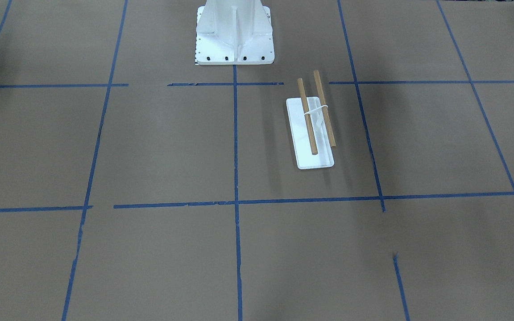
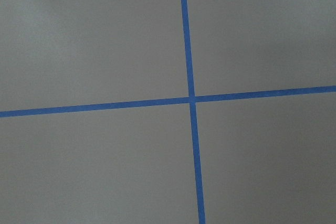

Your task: Hang towel on rack

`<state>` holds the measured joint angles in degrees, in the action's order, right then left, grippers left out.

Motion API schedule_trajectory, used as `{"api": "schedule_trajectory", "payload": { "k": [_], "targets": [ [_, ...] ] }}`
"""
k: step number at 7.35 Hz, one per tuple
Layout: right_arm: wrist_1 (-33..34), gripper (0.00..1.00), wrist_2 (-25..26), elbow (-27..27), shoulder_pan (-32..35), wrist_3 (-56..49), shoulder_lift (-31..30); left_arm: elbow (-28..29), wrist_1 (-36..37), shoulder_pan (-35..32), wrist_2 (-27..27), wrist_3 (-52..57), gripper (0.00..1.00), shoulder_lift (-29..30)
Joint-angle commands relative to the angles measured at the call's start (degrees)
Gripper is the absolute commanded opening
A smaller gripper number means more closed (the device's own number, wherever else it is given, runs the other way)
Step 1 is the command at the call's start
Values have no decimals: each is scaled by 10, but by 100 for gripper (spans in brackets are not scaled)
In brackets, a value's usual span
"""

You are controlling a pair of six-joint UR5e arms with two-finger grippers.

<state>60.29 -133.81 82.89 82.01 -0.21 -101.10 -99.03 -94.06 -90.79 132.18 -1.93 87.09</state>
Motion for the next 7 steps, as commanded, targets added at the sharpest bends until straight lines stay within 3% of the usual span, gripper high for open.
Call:
{"api": "schedule_trajectory", "payload": {
  "k": [1, 3, 6, 7],
  "targets": [
    [-37, 100, 43, -2, -52, -3, -29, 0, -1, 0, 0, 0, 100, 2],
    [-45, 100, 43, -43, -61, -37, -31, 0, -1, 0, 0, 0, 100, 5],
    [-47, 99, 45, -62, -72, -39, -21, -8, -2, 0, 0, 0, 100, 7],
    [-47, 78, 43, -69, -72, -40, -19, -8, -2, 1, 0, 0, 100, 7]
  ]
}}
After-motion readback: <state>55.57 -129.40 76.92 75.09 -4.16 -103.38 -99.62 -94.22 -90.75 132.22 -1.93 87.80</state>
